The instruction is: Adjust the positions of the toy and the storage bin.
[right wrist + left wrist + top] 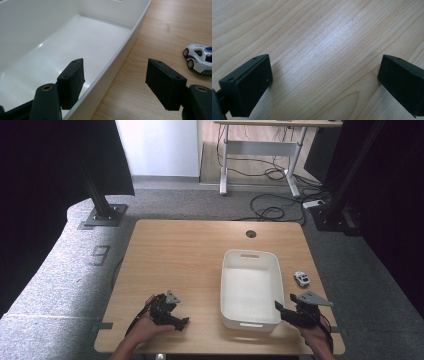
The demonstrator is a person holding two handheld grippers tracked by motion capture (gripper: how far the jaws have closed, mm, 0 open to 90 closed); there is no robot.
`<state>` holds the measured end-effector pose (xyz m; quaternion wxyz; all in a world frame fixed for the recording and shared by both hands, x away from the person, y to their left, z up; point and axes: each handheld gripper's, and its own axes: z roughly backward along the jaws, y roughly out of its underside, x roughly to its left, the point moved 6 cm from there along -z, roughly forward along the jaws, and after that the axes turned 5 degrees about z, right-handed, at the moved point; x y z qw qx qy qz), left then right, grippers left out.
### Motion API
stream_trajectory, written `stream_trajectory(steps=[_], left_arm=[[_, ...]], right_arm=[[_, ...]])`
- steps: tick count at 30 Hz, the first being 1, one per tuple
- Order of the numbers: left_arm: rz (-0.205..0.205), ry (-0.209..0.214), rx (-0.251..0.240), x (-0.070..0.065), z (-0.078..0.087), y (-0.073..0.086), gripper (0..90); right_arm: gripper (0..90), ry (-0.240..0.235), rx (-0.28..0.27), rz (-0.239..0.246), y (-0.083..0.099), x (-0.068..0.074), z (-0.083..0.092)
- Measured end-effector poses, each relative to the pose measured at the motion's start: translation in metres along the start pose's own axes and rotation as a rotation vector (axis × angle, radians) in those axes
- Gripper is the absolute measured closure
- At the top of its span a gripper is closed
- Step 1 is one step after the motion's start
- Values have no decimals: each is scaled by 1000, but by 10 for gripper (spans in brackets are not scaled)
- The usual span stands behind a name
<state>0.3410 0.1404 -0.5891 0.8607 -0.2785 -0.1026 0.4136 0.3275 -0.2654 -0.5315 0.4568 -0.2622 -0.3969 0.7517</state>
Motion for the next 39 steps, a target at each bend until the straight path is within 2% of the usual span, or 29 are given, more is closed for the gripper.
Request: stream_trajectory(steps=[4,8,9,10,11,12,13,14,16,17,20,24,36,39], left_arm=[[-1,1,0,0,0,0,0],[-1,0,0,0,0,0,0],[-1,1,0,0,0,0,0],[-2,2,-1,0,0,0,0],[-2,2,0,0,0,0,0],[-2,1,0,0,0,0,0],[-2,1,0,0,0,0,0],[-2,1,0,0,0,0,0],[-2,1,0,0,0,0,0],[-2,1,0,0,0,0,0],[-2,2,1,0,0,0,0],[-2,2,1,0,0,0,0],[-2,1,1,0,0,0,0],[-1,1,1,0,0,0,0]], right_arm=[[321,-11,15,-7,2,1,-2],[415,-14,33,-19,1,6,-5],[415,-14,33,-19,1,6,-5],[470,-7,39,-30,0,8,-7],[470,-7,39,-30,0,8,-7],[531,-2,41,-37,-1,10,-8],[531,-2,41,-37,-1,10,-8],[552,2,41,-44,-1,10,-8],[614,4,35,-95,-2,11,-9],[614,4,35,-95,-2,11,-9],[666,10,34,-138,-3,10,-9],[686,24,29,-173,-5,9,-9],[709,58,23,-168,-7,10,-12],[720,67,22,-180,-8,9,-13]])
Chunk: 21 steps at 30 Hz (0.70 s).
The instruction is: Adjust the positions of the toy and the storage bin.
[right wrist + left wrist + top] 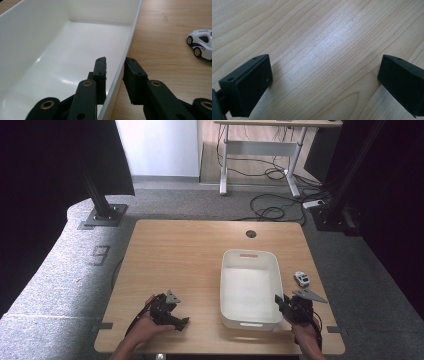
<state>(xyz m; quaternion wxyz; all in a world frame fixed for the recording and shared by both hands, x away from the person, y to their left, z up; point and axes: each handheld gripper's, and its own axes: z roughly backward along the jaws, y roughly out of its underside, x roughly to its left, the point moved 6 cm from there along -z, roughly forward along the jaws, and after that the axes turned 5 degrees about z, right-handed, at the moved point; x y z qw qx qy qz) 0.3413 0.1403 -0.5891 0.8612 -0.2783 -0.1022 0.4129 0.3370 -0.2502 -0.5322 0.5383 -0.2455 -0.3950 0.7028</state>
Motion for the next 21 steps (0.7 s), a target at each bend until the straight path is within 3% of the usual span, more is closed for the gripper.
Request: stream_trajectory(steps=[7,21], left_arm=[[-2,2,-1,0,0,0,0],[-2,2,0,0,0,0,0]], right_arm=[[732,8,5,-23,-5,3,-6],[731,25,2,-25,-10,9,-14]])
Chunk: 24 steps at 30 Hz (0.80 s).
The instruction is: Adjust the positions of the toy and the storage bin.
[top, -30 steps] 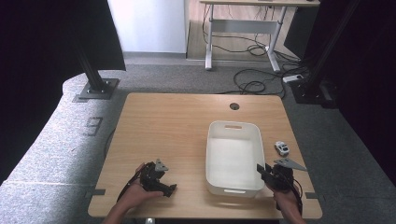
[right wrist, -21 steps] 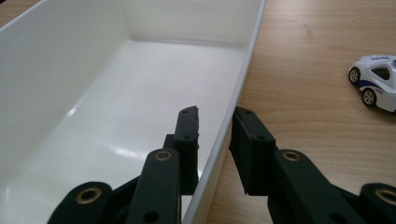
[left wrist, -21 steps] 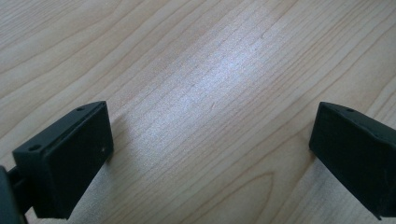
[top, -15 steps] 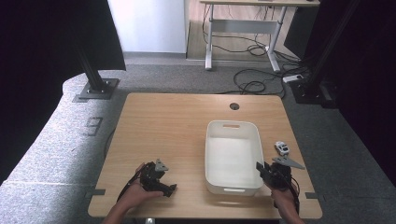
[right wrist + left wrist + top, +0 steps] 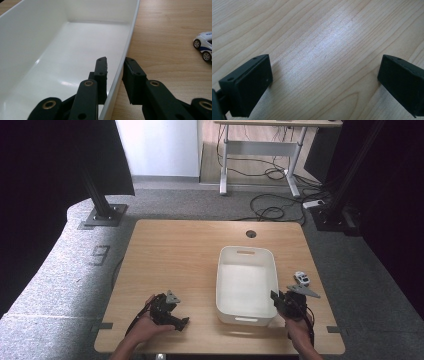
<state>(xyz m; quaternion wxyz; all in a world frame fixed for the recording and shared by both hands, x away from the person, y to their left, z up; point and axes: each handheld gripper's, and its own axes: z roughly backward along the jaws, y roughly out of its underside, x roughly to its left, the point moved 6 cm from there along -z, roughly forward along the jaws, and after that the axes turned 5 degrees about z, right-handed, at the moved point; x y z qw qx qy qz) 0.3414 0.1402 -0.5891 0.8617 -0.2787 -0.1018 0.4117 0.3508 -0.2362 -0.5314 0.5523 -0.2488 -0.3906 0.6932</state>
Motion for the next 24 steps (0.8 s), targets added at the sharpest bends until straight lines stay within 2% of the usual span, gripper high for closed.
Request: stream_trajectory(steps=[24], left_arm=[[1,-1,0,0,0,0,0]], right_arm=[[722,16,-24,31,-5,9,-9]])
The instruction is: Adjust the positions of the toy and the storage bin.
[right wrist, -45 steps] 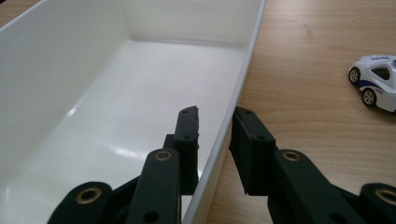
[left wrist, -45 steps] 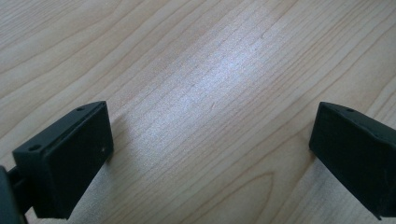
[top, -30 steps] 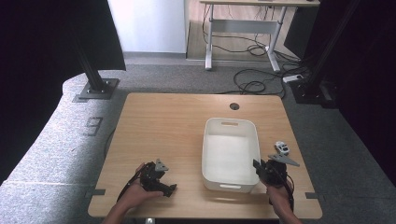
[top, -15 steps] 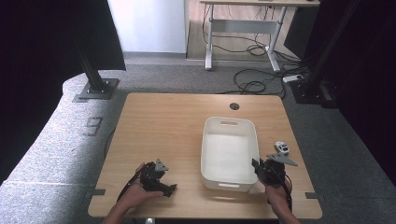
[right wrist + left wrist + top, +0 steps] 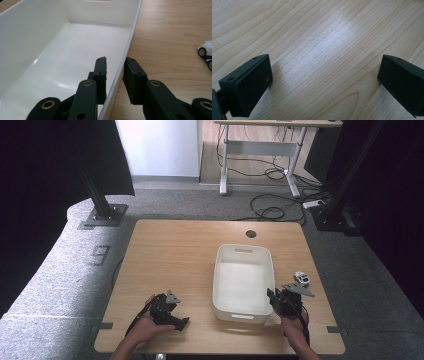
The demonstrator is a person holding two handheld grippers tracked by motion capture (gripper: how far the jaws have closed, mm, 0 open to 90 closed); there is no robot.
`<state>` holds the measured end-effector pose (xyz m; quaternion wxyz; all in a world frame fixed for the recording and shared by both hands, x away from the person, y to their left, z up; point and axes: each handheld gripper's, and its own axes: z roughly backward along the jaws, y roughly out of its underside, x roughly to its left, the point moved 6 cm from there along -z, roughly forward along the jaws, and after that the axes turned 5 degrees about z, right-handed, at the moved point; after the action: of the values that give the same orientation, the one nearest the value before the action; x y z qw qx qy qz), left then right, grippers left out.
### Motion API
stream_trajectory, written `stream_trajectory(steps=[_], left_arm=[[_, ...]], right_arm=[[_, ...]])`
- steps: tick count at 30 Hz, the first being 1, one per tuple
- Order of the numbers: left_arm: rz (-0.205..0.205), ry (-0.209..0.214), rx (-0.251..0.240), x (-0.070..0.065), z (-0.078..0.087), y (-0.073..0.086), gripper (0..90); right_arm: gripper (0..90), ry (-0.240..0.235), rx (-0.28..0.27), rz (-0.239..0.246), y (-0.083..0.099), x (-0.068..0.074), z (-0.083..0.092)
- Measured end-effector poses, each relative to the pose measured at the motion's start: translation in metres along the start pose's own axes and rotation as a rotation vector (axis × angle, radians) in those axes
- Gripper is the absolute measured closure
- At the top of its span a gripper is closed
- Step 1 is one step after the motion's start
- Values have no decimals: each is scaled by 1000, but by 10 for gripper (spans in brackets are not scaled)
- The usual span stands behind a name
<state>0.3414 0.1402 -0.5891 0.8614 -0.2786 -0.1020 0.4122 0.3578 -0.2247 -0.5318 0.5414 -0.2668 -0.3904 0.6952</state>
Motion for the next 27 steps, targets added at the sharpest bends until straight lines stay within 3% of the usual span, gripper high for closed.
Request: stream_trajectory(steps=[27], left_arm=[[3,-2,-1,0,0,0,0]], right_arm=[[718,-44,-2,17,-8,9,-15]])
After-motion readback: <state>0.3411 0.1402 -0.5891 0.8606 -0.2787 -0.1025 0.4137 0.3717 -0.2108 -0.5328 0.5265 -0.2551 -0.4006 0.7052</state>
